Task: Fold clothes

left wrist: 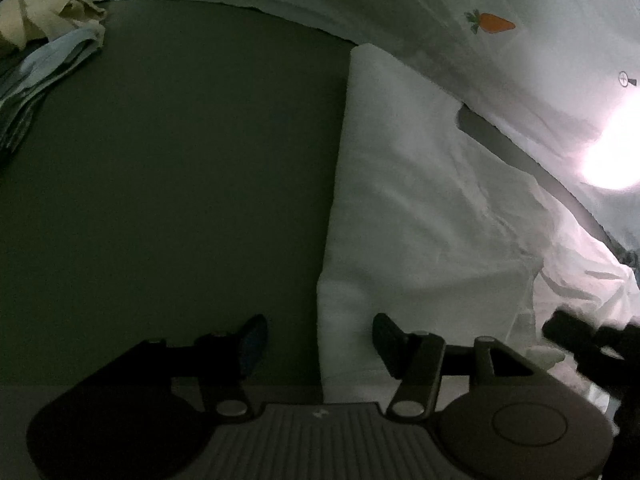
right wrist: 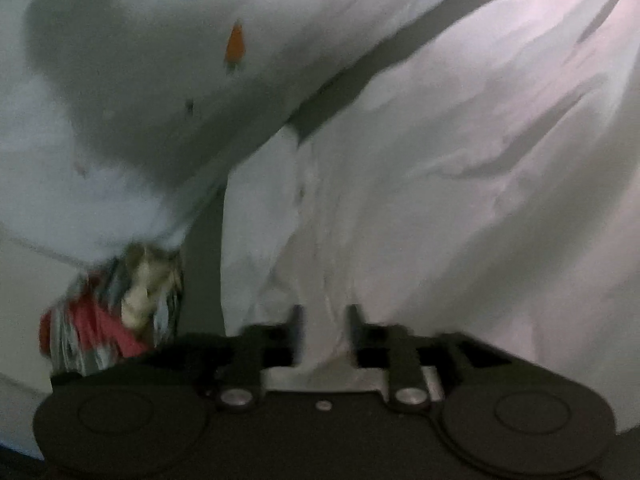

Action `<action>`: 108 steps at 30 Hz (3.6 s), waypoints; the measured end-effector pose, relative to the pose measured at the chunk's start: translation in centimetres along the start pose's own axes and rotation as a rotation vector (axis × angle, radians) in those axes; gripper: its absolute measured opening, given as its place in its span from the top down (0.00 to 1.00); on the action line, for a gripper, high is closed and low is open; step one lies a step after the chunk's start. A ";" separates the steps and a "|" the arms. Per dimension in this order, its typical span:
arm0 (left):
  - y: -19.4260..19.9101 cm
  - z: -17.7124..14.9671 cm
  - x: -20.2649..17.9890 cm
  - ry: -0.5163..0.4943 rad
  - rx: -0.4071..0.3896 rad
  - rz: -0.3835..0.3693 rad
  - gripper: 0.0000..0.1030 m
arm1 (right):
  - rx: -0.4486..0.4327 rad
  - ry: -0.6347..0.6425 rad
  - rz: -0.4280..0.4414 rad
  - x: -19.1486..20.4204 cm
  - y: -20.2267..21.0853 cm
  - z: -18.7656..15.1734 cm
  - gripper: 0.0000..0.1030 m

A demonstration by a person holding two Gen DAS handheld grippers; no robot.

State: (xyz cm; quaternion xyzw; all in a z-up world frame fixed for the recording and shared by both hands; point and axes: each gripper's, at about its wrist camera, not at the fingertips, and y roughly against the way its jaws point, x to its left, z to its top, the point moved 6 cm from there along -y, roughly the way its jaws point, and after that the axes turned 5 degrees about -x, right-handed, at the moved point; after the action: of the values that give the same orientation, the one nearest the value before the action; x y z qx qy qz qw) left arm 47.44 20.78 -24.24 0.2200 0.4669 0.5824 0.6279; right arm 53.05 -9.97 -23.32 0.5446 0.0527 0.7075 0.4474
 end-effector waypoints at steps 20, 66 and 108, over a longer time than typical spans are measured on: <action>-0.7 0.2 -0.9 -0.021 0.023 -0.041 0.21 | 0.136 -0.324 0.369 -3.1 -6.2 2.8 0.32; -1.0 -7.4 -11.9 -0.315 0.039 0.062 0.07 | 0.015 0.429 -0.356 -8.5 7.8 6.0 0.73; -4.9 -2.6 -17.9 -0.452 0.083 0.329 0.02 | -0.771 -0.602 -0.264 -33.0 25.5 12.4 0.22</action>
State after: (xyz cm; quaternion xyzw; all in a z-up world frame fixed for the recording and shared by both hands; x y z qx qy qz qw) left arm 49.89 2.17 -23.57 0.4428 0.2965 0.5931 0.6035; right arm 48.67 -53.00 -27.85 0.5082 -0.2750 0.4246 0.6970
